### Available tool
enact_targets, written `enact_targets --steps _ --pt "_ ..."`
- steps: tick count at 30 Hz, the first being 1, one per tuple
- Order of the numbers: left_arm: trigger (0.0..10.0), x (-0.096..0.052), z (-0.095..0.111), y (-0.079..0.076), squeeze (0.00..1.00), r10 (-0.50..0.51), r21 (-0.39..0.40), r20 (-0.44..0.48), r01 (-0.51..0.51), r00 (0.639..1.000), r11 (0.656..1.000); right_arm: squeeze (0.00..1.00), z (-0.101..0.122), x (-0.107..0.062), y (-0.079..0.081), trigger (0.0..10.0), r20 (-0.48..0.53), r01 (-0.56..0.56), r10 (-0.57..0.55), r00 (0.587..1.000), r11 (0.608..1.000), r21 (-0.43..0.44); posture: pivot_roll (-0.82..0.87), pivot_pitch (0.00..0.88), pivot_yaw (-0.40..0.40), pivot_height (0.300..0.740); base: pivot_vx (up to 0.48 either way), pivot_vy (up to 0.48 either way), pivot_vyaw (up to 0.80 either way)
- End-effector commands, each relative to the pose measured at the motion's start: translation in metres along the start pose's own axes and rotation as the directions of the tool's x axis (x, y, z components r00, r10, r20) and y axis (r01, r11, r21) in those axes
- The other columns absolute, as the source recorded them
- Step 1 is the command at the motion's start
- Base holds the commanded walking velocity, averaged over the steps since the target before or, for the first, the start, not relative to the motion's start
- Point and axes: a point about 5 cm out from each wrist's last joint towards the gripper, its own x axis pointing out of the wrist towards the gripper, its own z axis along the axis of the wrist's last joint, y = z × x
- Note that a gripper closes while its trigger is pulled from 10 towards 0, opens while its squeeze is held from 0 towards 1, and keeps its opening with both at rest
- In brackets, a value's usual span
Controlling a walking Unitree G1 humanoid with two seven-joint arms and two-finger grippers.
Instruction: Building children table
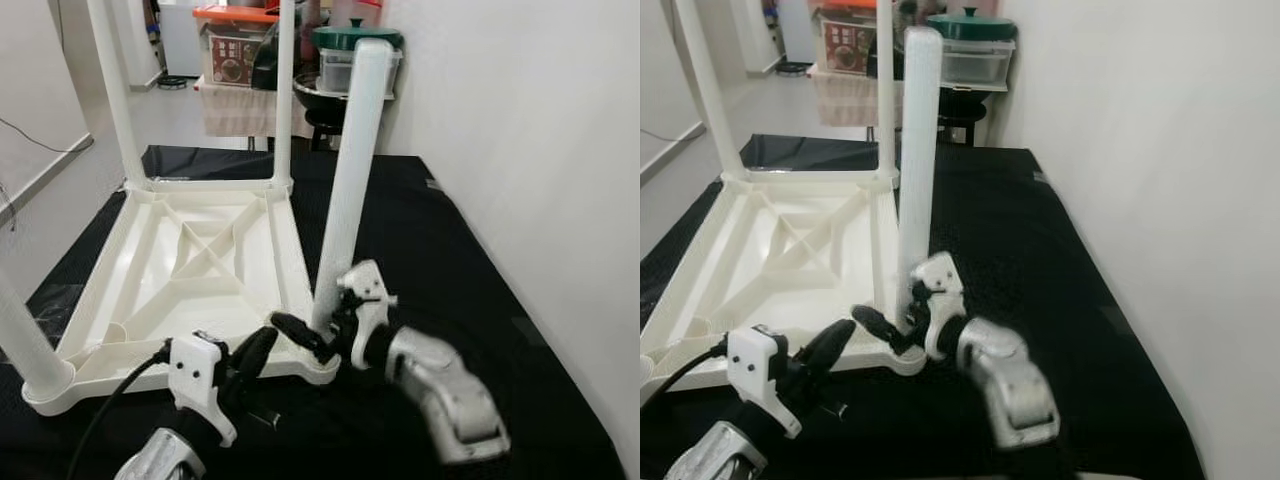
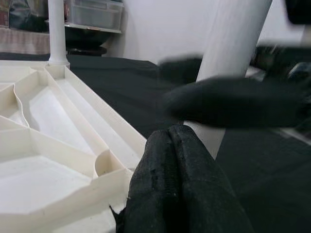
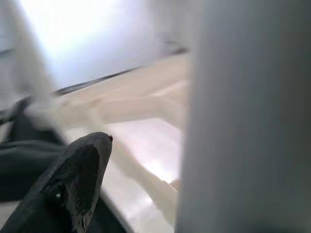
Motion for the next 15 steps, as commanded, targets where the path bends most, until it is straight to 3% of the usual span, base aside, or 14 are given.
enact_targets --steps 1,3,5,9,10,12,13,15 --pt "10.0 0.000 -0.003 0.000 0.00 -0.001 0.001 -0.012 0.001 1.000 1.000 0.00 -0.003 0.003 0.005 10.0 0.005 -0.087 0.087 0.996 0.996 -0.001 0.05 0.000 -0.104 0.740 0.000 0.000 0.00" --pt "10.0 0.001 -0.003 0.000 0.00 0.000 0.001 -0.013 0.001 1.000 1.000 0.00 0.002 0.000 -0.003 10.0 -0.002 -0.132 0.132 0.991 0.991 -0.027 0.05 0.000 -0.105 0.740 0.000 0.000 0.00" --pt "10.0 0.001 -0.004 0.001 0.00 0.001 0.003 -0.013 -0.001 1.000 1.000 0.00 0.013 -0.005 -0.029 10.0 0.010 -0.135 0.135 0.991 0.991 -0.022 0.05 0.000 -0.106 0.740 0.000 0.000 0.00" --pt "10.0 0.002 -0.004 0.001 0.00 0.002 0.003 -0.014 -0.002 1.000 1.000 0.00 0.018 -0.009 -0.045 10.0 0.023 -0.110 0.110 0.994 0.994 0.002 0.05 0.000 -0.107 0.740 0.000 0.000 0.00" --pt "10.0 0.002 -0.004 0.001 0.00 0.001 0.002 -0.014 -0.001 1.000 1.000 0.00 0.018 -0.013 -0.050 5.6 0.024 -0.129 0.128 0.991 0.992 0.016 0.06 0.000 -0.107 0.740 0.000 0.000 0.00" --pt "10.0 0.002 -0.004 0.000 0.00 0.001 0.001 -0.014 -0.001 1.000 1.000 0.00 0.018 -0.016 -0.052 5.6 0.024 -0.148 0.147 0.989 0.989 0.023 0.06 0.000 -0.107 0.740 0.000 0.000 0.00" --pt "10.0 0.002 -0.005 0.000 0.00 0.000 0.001 -0.014 0.000 1.000 1.000 0.00 0.017 -0.019 -0.054 0.0 0.027 -0.158 0.157 0.987 0.987 0.033 0.06 0.000 -0.105 0.740 0.000 0.000 0.00" --pt "10.0 0.002 -0.005 0.000 0.00 0.000 0.000 -0.014 0.000 1.000 1.000 0.00 0.017 -0.021 -0.056 0.0 0.030 -0.168 0.167 0.986 0.985 0.035 0.06 0.000 -0.107 0.740 0.000 0.000 0.00"
